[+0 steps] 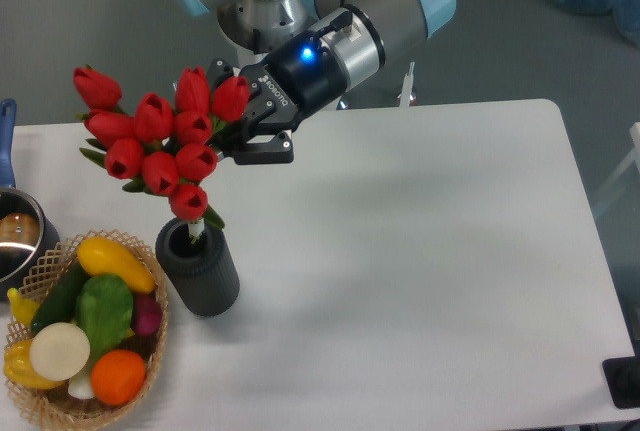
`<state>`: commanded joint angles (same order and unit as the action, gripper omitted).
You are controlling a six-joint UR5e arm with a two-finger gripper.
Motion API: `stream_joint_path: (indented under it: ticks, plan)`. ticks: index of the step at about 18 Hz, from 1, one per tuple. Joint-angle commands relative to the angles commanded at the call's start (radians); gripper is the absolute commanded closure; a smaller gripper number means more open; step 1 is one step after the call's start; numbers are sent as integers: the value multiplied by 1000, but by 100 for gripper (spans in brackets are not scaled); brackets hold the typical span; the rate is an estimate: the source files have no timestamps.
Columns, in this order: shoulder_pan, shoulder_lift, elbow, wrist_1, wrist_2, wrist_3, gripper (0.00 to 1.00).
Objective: Insert the flowers into the vase
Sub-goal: 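Lower the tulip stems down into the black vase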
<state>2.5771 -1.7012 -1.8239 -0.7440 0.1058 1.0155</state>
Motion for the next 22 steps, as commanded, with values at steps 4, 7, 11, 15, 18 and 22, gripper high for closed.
stream_joint_path:
  ticks: [4, 7, 11, 15, 18, 22]
  plan:
    - [-11, -17, -2, 0, 8, 6, 90]
    - [-26, -43, 0, 5, 9, 32, 90]
    - [-34, -63, -12, 5, 9, 44, 89]
    - [-34, -63, -55, 5, 9, 86, 89]
    - [-34, -68, -78, 5, 8, 117, 88]
    - [-34, -68, -115, 5, 8, 127, 88]
